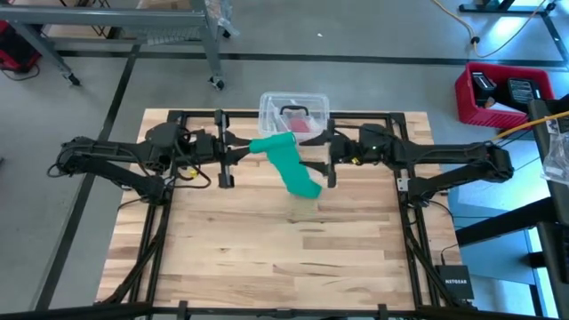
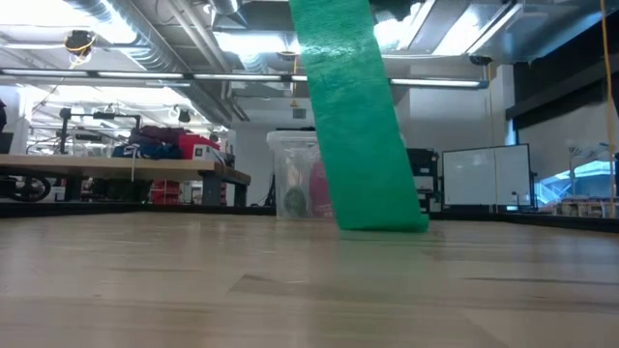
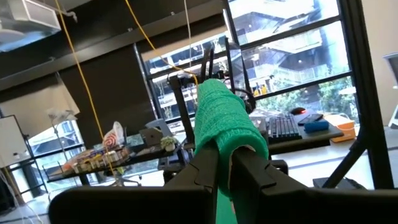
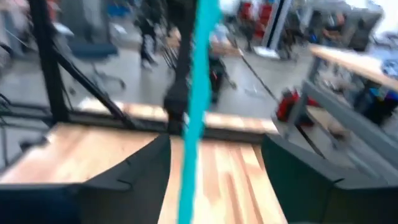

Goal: Roll bandage
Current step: Roll the green bandage

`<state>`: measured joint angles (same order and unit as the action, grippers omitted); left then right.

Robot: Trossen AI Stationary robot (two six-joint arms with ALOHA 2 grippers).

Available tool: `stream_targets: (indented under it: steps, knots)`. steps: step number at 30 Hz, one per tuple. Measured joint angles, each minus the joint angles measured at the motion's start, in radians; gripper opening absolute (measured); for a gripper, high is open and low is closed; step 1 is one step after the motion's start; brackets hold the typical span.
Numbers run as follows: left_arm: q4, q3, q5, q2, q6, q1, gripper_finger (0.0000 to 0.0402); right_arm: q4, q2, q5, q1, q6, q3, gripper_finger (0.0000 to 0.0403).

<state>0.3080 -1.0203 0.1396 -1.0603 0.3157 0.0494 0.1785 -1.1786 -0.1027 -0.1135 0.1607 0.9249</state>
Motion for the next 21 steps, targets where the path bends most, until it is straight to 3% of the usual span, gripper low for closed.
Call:
stream_targets:
  steps: [7,16,21]
  knots:
    - [-0.009,0.000,0.002,0.000,-0.002,0.000,0.0017,-0.222,0.056,0.026,0.004,-0.055,0.000,0.0253]
    - [-0.018,0.000,0.003,-0.001,-0.002,0.000,0.0017,-0.181,-0.066,-0.030,0.052,-0.065,0.008,0.0225]
    - [-0.019,0.000,0.002,-0.001,-0.002,0.000,0.0017,-0.141,-0.097,0.055,0.054,-0.040,0.016,0.0211]
